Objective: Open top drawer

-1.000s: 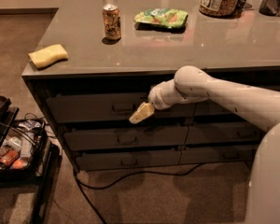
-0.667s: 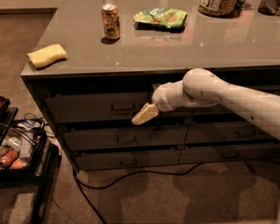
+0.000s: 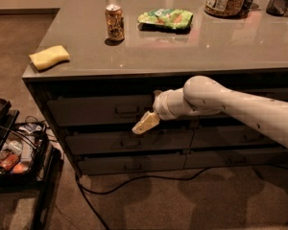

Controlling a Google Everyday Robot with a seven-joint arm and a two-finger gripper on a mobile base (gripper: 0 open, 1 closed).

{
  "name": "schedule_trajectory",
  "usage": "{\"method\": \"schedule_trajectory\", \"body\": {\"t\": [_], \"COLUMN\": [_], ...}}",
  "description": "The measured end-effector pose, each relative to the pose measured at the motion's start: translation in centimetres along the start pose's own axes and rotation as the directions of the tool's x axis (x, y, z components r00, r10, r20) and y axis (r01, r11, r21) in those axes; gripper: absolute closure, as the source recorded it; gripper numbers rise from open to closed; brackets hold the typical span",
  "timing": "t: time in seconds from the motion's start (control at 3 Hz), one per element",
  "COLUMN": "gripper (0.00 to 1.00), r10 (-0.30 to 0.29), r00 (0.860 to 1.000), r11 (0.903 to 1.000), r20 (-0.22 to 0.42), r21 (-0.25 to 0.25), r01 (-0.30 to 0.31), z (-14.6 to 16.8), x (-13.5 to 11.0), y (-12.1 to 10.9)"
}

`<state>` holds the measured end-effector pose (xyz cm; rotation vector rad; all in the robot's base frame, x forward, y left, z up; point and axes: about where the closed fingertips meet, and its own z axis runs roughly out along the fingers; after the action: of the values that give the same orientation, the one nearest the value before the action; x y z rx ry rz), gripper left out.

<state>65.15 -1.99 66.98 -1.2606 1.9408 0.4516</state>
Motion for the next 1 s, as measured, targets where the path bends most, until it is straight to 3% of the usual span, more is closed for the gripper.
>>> {"method": "schedule_trajectory", "body": {"t": [0.33, 0.67, 1.0], "gripper": [0.00, 0.00, 0.00], "r10": [0.003, 0.052, 0.040], "r00": [0.998, 0.995, 0.997], "r11": [0.9987, 0.9968, 0.9990], "r20": [-0.061, -0.086, -0.061], "r21": [0.052, 0.065, 0.024], "r01": [0.000, -0.046, -0.038], "z": [0.3, 1.1, 1.2], "x": [0.0, 0.1, -0.3], "y": [-0.5, -0.7, -1.7]}}
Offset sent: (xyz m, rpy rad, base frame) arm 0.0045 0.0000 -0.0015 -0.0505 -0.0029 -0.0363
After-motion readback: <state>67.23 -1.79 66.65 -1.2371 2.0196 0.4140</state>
